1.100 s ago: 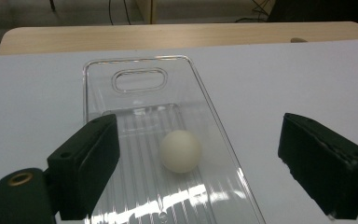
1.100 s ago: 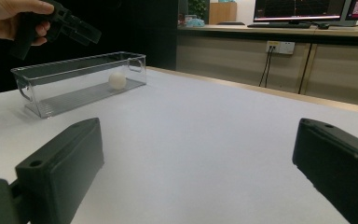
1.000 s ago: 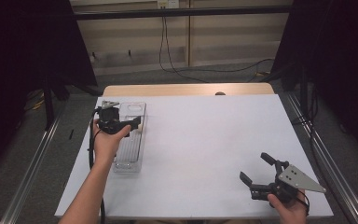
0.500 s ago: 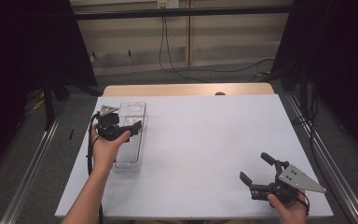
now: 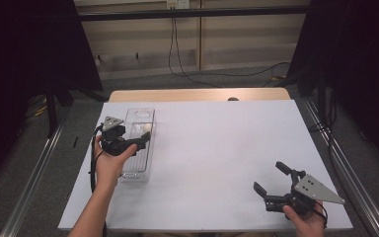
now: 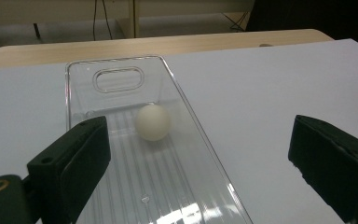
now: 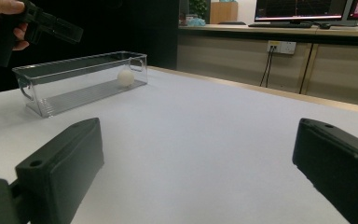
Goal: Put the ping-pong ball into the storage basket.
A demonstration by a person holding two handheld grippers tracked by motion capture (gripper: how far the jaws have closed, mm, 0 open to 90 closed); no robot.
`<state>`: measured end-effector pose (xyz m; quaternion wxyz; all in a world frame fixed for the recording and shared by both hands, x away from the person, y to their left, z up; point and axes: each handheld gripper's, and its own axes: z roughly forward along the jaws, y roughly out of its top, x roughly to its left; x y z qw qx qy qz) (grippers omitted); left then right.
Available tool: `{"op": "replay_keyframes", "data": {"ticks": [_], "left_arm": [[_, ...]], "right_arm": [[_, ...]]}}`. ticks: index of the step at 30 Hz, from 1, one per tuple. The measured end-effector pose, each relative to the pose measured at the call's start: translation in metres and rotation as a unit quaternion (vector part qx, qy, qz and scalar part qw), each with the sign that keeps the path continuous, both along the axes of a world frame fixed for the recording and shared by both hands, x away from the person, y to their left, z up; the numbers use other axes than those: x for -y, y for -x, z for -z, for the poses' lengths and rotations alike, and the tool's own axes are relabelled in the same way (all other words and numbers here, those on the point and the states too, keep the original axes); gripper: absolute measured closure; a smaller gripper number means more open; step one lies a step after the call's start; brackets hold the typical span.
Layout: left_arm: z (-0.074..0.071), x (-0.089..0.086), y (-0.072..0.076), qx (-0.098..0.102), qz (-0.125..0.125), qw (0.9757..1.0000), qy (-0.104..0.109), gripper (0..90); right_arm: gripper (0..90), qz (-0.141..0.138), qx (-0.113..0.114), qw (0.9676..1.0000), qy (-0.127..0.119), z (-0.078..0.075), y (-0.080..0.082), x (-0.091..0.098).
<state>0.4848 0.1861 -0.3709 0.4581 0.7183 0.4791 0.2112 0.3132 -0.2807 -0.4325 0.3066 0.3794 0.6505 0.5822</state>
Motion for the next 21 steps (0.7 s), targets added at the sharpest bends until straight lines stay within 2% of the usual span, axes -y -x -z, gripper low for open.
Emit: {"op": "replay_keyframes", "data": {"ticks": [3, 9, 10, 13, 21], "left_arm": [[0.0, 0.0, 0.003, 0.002, 0.002, 1.0, -0.002, 5.3], [0.004, -0.001, 0.01, 0.007, 0.003, 0.9999, 0.009, 5.3], [0.004, -0.001, 0.011, 0.006, 0.002, 1.0, 0.002, 5.3], [0.005, -0.002, 0.014, 0.011, 0.005, 0.9999, 0.012, 5.3], [0.007, -0.004, 0.024, 0.019, 0.008, 0.9996, 0.02, 5.3]], "right_arm": [[1.4, 0.001, 0.001, 1.0, 0.001, 0.0, 0.0, 0.0], [1.4, 0.001, 0.001, 1.0, 0.0, 0.0, 0.0, 0.0], [1.4, 0.0, 0.001, 1.0, 0.001, 0.0, 0.0, 0.0], [1.4, 0.0, 0.0, 1.0, 0.001, 0.0, 0.0, 0.0], [1.4, 0.001, 0.001, 1.0, 0.001, 0.0, 0.0, 0.0]]}}
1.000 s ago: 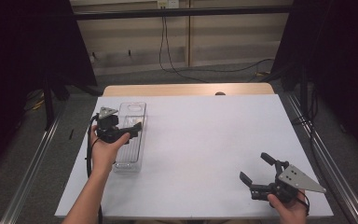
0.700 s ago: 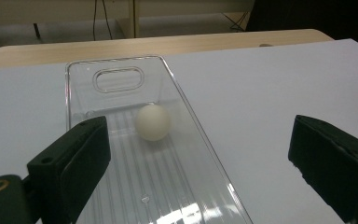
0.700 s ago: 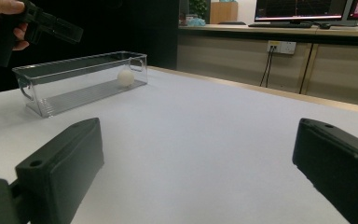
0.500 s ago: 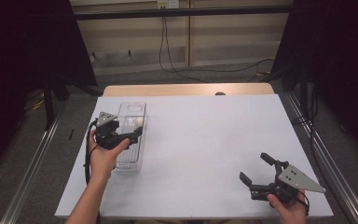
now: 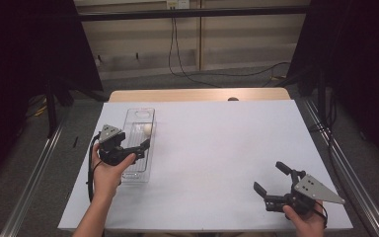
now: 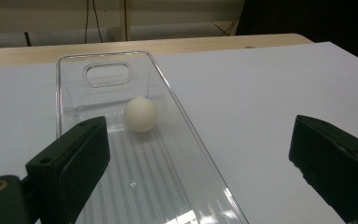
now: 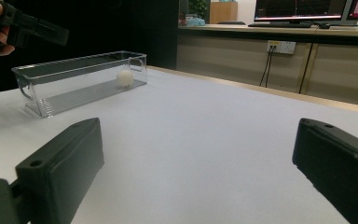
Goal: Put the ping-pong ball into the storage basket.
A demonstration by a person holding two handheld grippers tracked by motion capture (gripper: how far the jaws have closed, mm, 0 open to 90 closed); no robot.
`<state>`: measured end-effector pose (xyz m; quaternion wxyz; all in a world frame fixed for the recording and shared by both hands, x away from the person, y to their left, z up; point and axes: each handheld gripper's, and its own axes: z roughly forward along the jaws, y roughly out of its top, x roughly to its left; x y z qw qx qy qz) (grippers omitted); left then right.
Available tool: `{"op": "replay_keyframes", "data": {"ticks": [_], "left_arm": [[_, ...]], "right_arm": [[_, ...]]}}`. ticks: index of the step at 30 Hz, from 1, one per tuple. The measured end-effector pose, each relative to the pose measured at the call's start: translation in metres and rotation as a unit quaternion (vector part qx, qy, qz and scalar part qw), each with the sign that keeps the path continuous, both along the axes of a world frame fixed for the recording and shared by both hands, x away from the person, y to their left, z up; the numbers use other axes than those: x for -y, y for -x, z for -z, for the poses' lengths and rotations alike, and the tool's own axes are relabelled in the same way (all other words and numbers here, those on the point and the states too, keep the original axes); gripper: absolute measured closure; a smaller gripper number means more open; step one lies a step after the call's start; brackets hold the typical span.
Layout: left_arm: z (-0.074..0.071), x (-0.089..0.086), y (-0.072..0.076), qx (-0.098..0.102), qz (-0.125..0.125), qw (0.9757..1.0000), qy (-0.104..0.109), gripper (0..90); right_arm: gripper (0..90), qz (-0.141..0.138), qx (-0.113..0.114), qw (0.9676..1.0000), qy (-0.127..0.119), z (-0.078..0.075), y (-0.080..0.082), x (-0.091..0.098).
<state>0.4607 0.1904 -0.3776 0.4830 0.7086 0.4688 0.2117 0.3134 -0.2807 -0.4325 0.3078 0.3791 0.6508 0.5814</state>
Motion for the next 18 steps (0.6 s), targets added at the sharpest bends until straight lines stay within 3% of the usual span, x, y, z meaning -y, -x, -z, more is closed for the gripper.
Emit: {"op": "replay_keyframes", "data": {"ticks": [18], "left_arm": [[0.009, -0.002, 0.027, 0.027, 0.014, 0.9994, 0.014, 5.0]], "right_arm": [[1.4, 0.001, 0.001, 1.0, 0.0, 0.0, 0.0, 0.0]]}}
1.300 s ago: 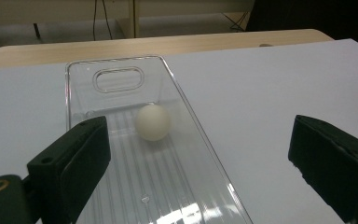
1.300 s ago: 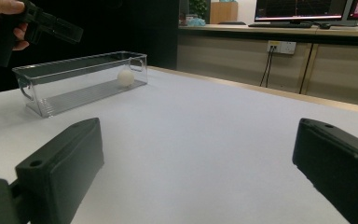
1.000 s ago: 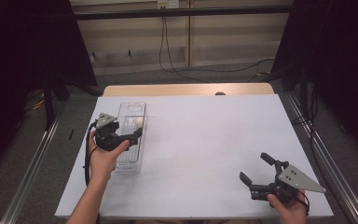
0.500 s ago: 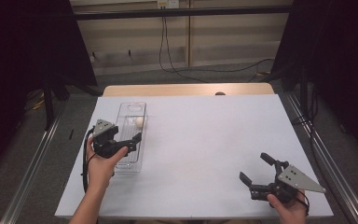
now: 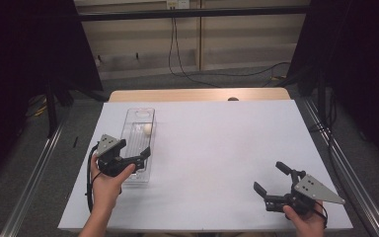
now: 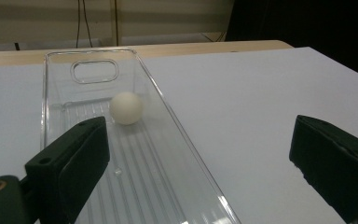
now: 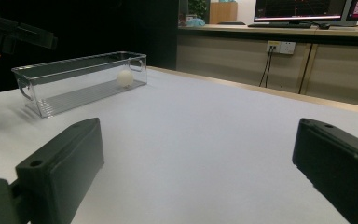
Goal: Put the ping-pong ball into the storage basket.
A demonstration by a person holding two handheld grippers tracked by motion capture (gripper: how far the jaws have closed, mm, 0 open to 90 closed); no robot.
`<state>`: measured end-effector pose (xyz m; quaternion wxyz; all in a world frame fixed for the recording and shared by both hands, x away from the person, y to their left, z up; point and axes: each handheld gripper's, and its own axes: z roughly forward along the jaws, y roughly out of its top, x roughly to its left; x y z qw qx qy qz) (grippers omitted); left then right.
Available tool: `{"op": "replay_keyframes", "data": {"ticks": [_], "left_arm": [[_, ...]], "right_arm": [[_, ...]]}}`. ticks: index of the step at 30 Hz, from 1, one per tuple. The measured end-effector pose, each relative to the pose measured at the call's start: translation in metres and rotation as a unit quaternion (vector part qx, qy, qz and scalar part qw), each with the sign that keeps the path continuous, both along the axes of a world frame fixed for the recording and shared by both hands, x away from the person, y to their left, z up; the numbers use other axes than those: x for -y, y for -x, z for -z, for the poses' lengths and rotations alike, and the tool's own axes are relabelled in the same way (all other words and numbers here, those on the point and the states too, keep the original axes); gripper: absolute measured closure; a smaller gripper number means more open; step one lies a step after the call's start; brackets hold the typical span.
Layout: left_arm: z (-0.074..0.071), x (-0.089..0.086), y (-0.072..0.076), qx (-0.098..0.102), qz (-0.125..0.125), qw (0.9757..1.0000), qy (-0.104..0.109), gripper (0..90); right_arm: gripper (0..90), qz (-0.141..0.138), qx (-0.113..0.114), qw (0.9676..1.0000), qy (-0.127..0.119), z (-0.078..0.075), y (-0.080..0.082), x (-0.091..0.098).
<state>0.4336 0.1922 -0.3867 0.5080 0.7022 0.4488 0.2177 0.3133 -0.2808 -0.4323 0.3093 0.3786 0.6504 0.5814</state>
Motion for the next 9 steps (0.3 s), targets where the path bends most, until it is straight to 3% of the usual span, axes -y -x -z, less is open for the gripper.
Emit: {"op": "replay_keyframes", "data": {"ticks": [9], "left_arm": [[0.009, -0.001, 0.016, 0.017, 0.002, 0.9998, 0.008, 4.3]], "right_arm": [[1.4, -0.002, 0.0, 1.0, 0.001, 0.0, 0.0, 0.001]]}}
